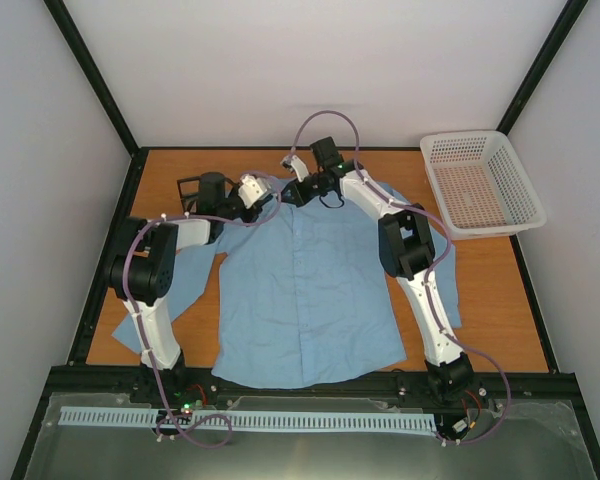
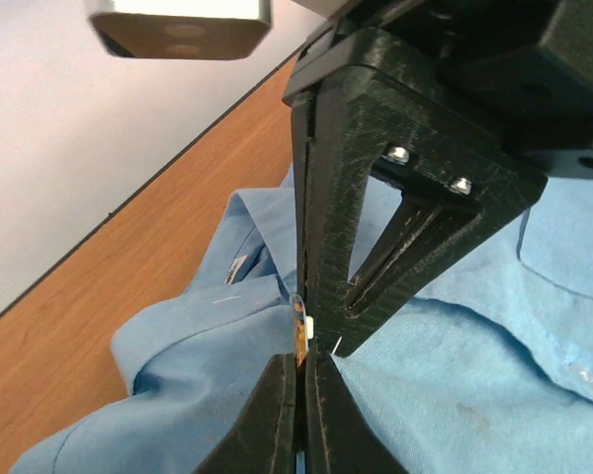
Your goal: Pin the brooch onto the clothing
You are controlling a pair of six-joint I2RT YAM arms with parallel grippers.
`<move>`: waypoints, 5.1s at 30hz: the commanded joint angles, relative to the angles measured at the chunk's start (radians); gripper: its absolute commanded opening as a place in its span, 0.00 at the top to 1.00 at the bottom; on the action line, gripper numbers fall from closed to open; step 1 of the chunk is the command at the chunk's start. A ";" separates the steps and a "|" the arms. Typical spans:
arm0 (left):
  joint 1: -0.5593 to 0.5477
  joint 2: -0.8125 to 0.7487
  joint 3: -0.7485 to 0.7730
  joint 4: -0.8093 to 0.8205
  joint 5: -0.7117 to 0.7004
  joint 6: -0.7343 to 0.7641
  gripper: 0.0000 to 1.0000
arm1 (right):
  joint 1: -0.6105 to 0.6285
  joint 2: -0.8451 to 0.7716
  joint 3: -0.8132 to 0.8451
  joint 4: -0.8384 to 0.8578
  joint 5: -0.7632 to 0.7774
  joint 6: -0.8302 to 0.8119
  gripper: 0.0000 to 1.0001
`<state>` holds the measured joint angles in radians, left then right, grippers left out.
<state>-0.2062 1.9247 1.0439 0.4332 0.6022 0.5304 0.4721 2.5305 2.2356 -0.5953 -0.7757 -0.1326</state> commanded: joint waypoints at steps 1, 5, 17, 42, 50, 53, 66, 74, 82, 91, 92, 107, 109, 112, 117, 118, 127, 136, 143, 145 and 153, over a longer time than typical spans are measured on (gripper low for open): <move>0.024 -0.029 0.069 0.006 0.114 -0.145 0.99 | -0.007 -0.057 -0.036 0.105 -0.073 0.045 0.97; 0.024 -0.026 0.071 0.034 0.131 -0.199 0.99 | -0.005 -0.047 -0.045 0.121 -0.100 0.055 0.97; 0.024 0.003 0.055 0.177 0.174 -0.387 0.99 | 0.003 -0.035 -0.094 0.113 -0.118 0.039 0.97; 0.085 0.050 0.073 0.059 0.242 -0.463 0.99 | -0.053 -0.201 -0.418 0.341 -0.211 -0.030 0.49; 0.089 0.083 0.062 0.134 0.310 -0.617 0.99 | -0.035 -0.151 -0.426 0.530 -0.218 0.172 0.42; 0.089 0.082 0.049 0.183 0.330 -0.660 0.99 | -0.034 -0.115 -0.401 0.536 -0.236 0.198 0.45; 0.091 0.101 0.040 0.241 0.381 -0.733 0.99 | -0.033 -0.079 -0.410 0.624 -0.281 0.271 0.66; 0.091 0.106 0.031 0.243 0.410 -0.727 0.99 | -0.033 -0.058 -0.390 0.660 -0.306 0.316 0.64; 0.091 0.118 0.019 0.275 0.451 -0.730 0.99 | -0.036 -0.042 -0.384 0.730 -0.330 0.396 0.61; 0.091 0.129 0.019 0.280 0.470 -0.729 0.99 | -0.036 -0.035 -0.367 0.734 -0.358 0.422 0.52; 0.091 0.131 0.019 0.281 0.471 -0.732 0.99 | -0.036 -0.033 -0.366 0.735 -0.357 0.424 0.53; 0.087 0.128 0.014 0.284 0.477 -0.725 0.99 | -0.035 -0.012 -0.349 0.785 -0.358 0.502 0.52; 0.087 0.131 0.019 0.279 0.480 -0.725 0.99 | -0.035 -0.015 -0.353 0.785 -0.359 0.498 0.49; 0.087 0.132 0.023 0.271 0.485 -0.723 0.99 | -0.035 -0.017 -0.347 0.748 -0.374 0.456 0.47; 0.087 0.135 0.031 0.259 0.489 -0.718 0.99 | -0.035 -0.015 -0.326 0.698 -0.384 0.399 0.46; 0.087 0.135 0.030 0.259 0.490 -0.717 0.99 | -0.034 -0.015 -0.326 0.697 -0.385 0.399 0.46; 0.084 0.121 0.017 0.266 0.498 -0.694 0.99 | -0.034 0.017 -0.286 0.696 -0.375 0.429 0.50; 0.075 0.102 0.000 0.272 0.504 -0.654 0.99 | -0.035 0.037 -0.260 0.660 -0.369 0.423 0.58; 0.059 0.071 -0.021 0.249 0.499 -0.571 0.99 | -0.034 0.055 -0.236 0.652 -0.365 0.444 0.64; 0.053 0.060 -0.024 0.231 0.503 -0.531 0.99 | -0.035 0.060 -0.226 0.643 -0.364 0.443 0.66; 0.024 -0.019 -0.077 0.207 0.466 -0.366 0.99 | -0.036 0.075 -0.204 0.630 -0.333 0.501 0.71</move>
<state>-0.1204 1.9949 1.0035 0.6483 0.9451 0.0303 0.4404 2.5721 1.9949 0.0185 -1.2160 0.3130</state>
